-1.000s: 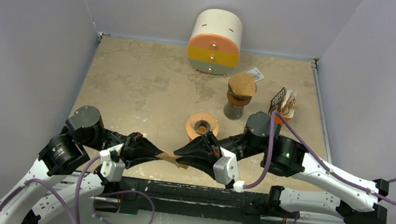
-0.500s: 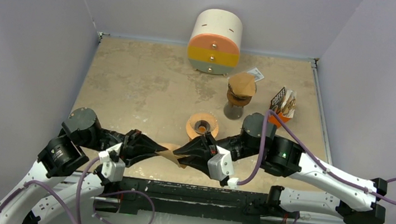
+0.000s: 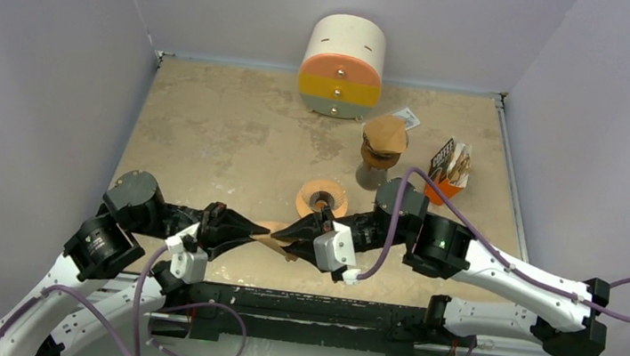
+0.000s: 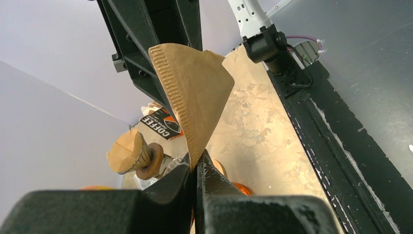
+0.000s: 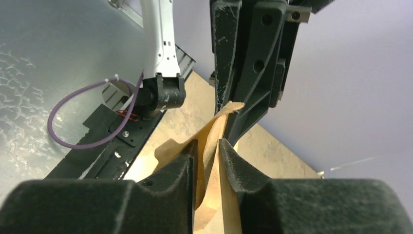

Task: Place the coffee filter in the dripper
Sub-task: Place the coffee filter in the coffee dripper.

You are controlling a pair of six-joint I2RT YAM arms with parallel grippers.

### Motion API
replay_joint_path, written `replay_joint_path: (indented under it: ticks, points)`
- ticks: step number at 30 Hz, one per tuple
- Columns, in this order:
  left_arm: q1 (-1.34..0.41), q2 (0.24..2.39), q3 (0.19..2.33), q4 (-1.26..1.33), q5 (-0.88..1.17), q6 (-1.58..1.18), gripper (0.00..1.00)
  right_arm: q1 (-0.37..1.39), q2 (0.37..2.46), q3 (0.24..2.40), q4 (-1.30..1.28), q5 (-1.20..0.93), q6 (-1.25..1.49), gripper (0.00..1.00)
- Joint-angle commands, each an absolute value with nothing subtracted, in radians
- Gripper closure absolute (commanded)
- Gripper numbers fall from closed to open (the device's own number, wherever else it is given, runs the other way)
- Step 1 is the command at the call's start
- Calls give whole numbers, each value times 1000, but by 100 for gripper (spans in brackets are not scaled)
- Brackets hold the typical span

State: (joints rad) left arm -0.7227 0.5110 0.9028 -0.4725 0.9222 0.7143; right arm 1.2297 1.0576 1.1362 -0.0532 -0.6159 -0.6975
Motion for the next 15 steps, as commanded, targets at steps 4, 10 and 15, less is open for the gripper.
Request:
replay_joint_path:
  ticks: [4, 10, 15]
  points:
    - [-726, 486, 884, -433, 897, 705, 100, 1234, 1075, 1158, -20, -519, -602, 83]
    - [-726, 468, 865, -420, 873, 695, 100, 1234, 1086, 1166, -26, -499, -578, 78]
    - [-726, 466, 861, -416, 845, 689, 100, 1234, 1085, 1152, -14, -452, -568, 73]
